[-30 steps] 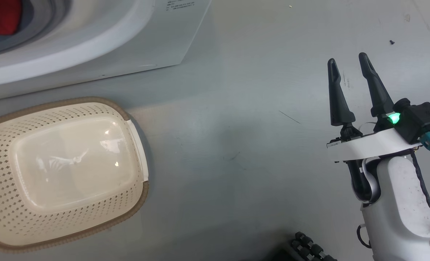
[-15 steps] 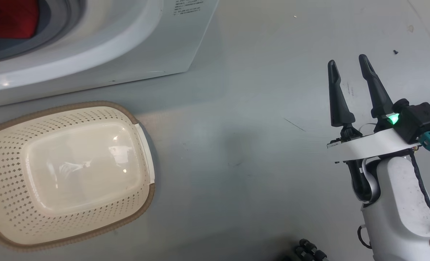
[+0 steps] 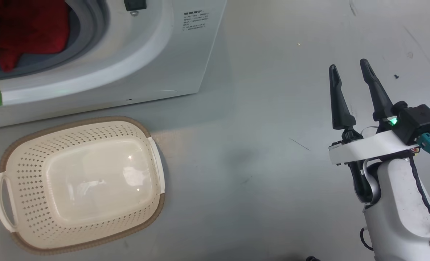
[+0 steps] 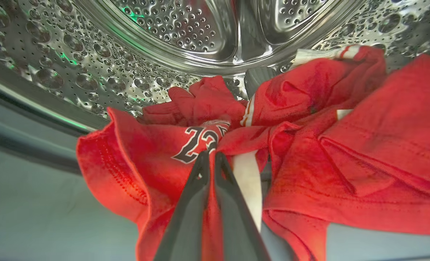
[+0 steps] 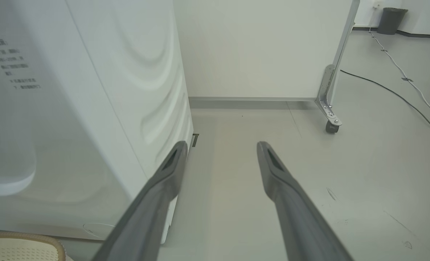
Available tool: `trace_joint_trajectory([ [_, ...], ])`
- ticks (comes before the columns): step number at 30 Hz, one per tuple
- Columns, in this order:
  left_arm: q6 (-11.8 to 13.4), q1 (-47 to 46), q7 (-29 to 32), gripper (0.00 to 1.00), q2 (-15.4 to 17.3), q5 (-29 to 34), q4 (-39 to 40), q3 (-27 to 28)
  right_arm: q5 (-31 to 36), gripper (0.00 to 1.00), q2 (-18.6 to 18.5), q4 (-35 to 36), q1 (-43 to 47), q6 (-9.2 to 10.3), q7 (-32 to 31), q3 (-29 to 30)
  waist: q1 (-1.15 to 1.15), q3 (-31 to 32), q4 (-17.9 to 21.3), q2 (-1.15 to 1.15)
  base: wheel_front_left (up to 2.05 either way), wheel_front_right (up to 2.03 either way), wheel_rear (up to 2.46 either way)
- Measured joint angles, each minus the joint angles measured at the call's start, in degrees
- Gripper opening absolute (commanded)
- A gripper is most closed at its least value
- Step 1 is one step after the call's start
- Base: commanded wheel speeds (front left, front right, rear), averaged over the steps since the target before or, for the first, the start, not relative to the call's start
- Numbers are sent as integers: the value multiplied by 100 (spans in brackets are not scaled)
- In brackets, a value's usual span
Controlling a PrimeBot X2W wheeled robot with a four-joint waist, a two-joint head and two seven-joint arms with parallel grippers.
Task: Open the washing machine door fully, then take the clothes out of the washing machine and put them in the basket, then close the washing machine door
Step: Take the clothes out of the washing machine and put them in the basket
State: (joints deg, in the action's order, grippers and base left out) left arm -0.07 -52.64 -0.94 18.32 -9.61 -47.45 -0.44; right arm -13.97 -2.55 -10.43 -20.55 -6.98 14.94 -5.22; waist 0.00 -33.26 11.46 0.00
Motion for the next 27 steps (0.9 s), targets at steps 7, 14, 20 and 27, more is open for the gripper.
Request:
trace_joint_trajectory([
  [7,-97,384,-434,0,-288,-122,-57,-81,46,100,-1,-74,119,0,0,119,0,367,-133,0,0,0,0],
  [14,-175,764,-788,0,-487,-252,-103,-52,94,100,-7,-148,307,0,0,174,0,742,-322,0,0,0,0],
  [20,-227,1124,-1061,0,-545,-300,-109,-23,99,100,-5,-205,504,0,0,232,0,1054,-507,0,0,0,0],
  [27,-382,1567,-1227,0,-724,-392,-25,-33,145,100,-5,-271,634,0,-1,236,0,1390,-706,0,0,0,0],
])
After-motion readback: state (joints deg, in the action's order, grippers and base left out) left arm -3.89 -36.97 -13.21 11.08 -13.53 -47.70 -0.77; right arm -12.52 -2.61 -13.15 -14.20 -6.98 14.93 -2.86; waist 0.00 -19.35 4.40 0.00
